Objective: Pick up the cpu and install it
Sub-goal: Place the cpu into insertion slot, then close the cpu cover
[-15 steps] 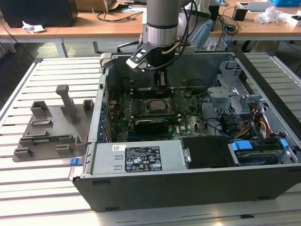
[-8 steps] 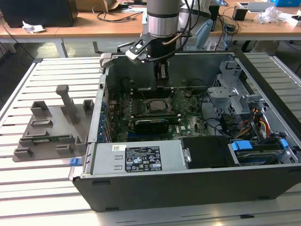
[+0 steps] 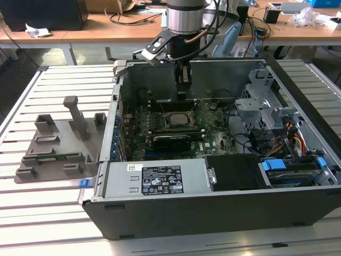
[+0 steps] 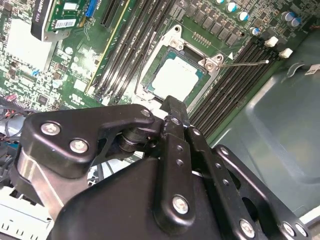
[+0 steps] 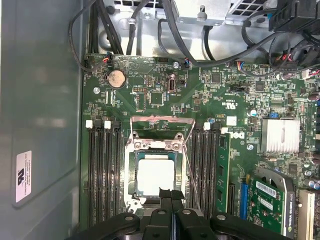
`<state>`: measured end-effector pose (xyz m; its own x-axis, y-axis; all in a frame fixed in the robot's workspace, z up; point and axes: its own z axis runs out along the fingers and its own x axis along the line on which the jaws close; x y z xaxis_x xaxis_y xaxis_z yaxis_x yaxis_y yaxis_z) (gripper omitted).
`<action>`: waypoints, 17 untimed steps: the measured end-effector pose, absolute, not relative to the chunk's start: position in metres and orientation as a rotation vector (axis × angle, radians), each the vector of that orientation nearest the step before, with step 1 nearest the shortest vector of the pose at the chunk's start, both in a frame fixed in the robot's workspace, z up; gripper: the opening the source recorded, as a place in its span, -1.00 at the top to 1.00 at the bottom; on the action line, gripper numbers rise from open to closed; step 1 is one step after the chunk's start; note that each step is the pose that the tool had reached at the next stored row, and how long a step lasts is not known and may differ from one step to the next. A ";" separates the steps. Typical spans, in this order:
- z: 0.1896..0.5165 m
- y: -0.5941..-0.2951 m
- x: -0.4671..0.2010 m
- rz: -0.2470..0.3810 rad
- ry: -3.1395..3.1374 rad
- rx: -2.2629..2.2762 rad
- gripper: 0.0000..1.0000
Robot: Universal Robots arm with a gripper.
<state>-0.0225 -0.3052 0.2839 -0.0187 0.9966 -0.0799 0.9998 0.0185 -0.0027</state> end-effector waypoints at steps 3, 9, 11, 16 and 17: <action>0.284 -0.305 -0.023 -0.090 2.202 2.161 0.79; 0.284 -0.305 -0.023 -0.090 2.202 2.161 0.79; 0.284 -0.305 -0.023 -0.090 2.202 2.161 0.79; 0.284 -0.305 0.003 -0.090 2.202 2.161 0.79; 0.284 -0.305 0.007 -0.090 2.202 2.161 0.79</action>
